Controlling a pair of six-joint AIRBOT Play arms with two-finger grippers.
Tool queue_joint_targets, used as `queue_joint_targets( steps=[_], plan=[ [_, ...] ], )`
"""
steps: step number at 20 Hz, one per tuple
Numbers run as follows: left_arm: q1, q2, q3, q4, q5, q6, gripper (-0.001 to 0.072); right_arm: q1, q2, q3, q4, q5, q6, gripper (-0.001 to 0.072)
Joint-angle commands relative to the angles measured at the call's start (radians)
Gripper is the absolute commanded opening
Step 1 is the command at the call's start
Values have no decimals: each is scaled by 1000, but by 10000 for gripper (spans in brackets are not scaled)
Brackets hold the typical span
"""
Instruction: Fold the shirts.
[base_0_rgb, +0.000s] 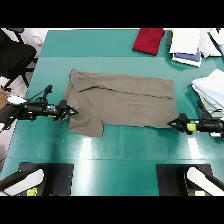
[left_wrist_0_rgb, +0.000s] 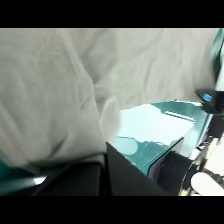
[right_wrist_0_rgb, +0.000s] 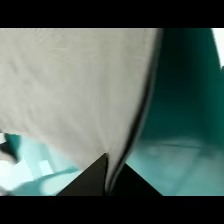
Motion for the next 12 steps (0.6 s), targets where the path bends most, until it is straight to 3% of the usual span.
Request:
queue_joint_targets(
  steps=[1,5,7,10,12],
  plan=[
    [0,227,4,154,-68,-177,25,-95,256,2,-155,121,117,21],
    [-29,468,3,181,-129,-357,25,-13,332,10,-144,156,163,22],
    [-29,533,6,183,-94,-425,25,43,356,63,-143,135,202,21],
    [-29,529,6,199,4,-430,26,108,410,182,-151,-36,291,21],
    [-29,501,5,219,148,-408,25,142,339,256,-150,-93,301,21]
  ],
)
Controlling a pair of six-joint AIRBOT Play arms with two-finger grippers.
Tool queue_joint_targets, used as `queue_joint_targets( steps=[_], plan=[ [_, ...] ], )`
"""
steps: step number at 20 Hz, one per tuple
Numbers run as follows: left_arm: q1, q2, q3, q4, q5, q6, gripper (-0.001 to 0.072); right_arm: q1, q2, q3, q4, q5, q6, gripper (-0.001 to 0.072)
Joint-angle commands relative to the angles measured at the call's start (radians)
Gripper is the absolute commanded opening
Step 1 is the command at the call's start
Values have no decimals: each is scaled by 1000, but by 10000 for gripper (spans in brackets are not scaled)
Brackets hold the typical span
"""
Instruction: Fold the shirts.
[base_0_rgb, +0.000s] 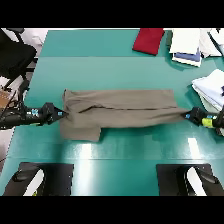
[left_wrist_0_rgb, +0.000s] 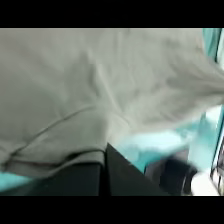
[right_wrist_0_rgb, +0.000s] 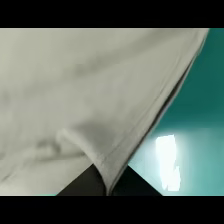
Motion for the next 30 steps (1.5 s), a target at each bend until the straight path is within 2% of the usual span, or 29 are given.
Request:
queue_joint_targets(
  steps=[1,4,8,13,14,15,16,17,18,19,20,21,24,26,27,30],
  plan=[
    [-1,-23,-5,38,237,11,25,76,-78,112,-10,-123,53,21],
    [-1,-172,-7,45,362,96,25,173,-255,122,-10,-210,44,21],
    [-1,-380,-6,36,493,149,26,241,-443,123,2,-413,47,21],
    [-1,-524,-6,-98,600,261,28,245,-650,153,30,-505,36,35],
    [-1,-535,-6,-107,606,278,28,245,-679,176,30,-525,23,87],
    [-1,-542,-4,-107,608,288,28,245,-696,204,29,-544,16,107],
    [-1,-543,-3,-107,608,306,28,243,-707,245,17,-558,16,178],
    [-1,-543,1,-107,608,322,29,237,-709,286,16,-566,15,364],
    [0,-543,7,-106,607,336,31,222,-709,326,16,-560,16,516],
    [2,-543,17,-106,606,341,245,204,-709,368,17,-532,16,532],
    [2,-543,38,-106,602,341,649,185,-709,404,16,-481,14,532],
    [2,-543,66,-107,592,339,699,157,-709,431,16,-411,-8,535],
    [2,-543,210,-90,513,340,701,59,-709,425,26,-206,-98,593],
    [2,-543,318,-92,457,327,701,-4,-709,364,32,-163,-157,682],
    [-1,-543,362,-96,424,321,701,-32,-709,325,79,-158,-222,708],
    [-1,-543,446,-106,343,321,700,-91,-752,256,240,-108,-389,715]
  ],
)
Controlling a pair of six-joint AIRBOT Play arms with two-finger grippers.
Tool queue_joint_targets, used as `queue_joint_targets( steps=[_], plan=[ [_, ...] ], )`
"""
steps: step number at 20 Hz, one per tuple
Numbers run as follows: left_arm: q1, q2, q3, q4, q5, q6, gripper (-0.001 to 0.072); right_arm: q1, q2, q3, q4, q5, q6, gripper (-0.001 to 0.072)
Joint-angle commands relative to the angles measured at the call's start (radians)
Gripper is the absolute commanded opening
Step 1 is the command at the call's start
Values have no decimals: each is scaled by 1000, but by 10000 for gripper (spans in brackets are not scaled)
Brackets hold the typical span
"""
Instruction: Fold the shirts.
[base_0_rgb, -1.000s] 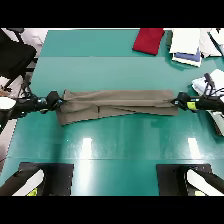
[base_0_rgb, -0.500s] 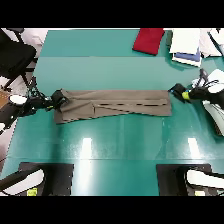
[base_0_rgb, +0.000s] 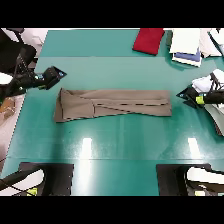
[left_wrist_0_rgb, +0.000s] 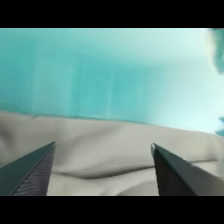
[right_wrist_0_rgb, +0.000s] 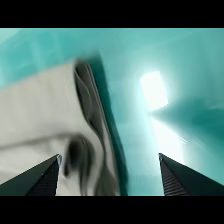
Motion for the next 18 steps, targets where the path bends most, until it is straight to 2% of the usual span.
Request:
queue_joint_targets(
  steps=[1,6,11,13,14,15,16,17,18],
  plan=[
    [0,-1,98,-6,-96,-6,700,-66,-66,-54,157,127,-189,715],
    [0,-1,98,0,-159,-9,700,-23,-229,13,158,251,-206,714],
    [0,-1,98,0,-180,-33,700,120,-299,77,159,233,-200,713],
    [-8,-1,98,6,-186,-32,699,179,-313,106,159,200,-185,690],
    [-31,-1,98,35,-185,-33,700,203,-314,122,159,183,-174,630],
    [-62,-1,98,77,-182,-36,699,228,-313,142,160,167,-160,500],
    [-98,-1,94,105,-172,-40,699,246,-313,165,161,165,-149,317],
    [-138,-1,86,116,-153,-39,699,257,-309,185,164,173,-144,172],
    [-173,-1,79,122,-132,-38,699,266,-297,201,171,178,-143,64]
  ],
)
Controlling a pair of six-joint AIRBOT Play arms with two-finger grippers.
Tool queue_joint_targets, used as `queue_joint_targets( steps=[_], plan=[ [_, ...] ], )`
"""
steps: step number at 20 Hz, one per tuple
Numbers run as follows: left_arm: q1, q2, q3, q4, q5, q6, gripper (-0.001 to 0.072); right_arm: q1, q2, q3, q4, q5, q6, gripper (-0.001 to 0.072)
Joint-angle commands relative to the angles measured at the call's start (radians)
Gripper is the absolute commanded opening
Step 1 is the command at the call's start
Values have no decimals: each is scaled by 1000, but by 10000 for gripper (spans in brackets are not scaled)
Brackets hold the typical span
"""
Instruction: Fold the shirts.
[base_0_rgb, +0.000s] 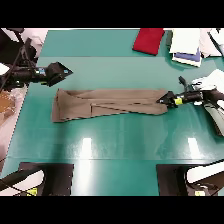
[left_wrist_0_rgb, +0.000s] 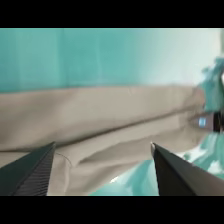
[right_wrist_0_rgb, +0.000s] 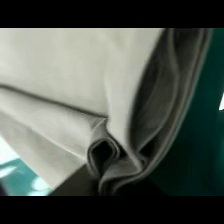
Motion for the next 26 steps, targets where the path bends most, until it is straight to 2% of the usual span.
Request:
queue_joint_targets(
  steps=[1,2,3,4,5,9,11,14,18,22,26],
  plan=[
    [-113,0,-17,50,57,-1,698,48,32,66,34,17,29,22],
    [-148,-1,-19,51,79,-1,572,48,59,74,33,37,32,22],
    [-183,-5,-19,56,101,12,263,40,93,82,27,68,32,21],
    [-223,-16,-19,61,134,32,70,29,129,81,26,97,31,21],
    [-264,-35,-19,72,172,48,28,11,173,80,1,129,32,20],
    [-452,-196,-19,64,294,44,27,-92,325,80,-173,266,45,20],
    [-556,-305,-16,-15,345,47,28,-172,380,80,-225,312,45,19],
    [-692,-449,44,-153,413,63,27,-267,426,80,-222,320,44,19],
    [-800,-575,219,-163,511,63,26,-227,431,80,-225,323,42,19],
    [-828,-727,388,-166,473,27,25,-168,432,80,-213,327,48,20],
    [-831,-802,446,-156,418,2,26,-92,444,81,-7,343,47,20]
  ],
)
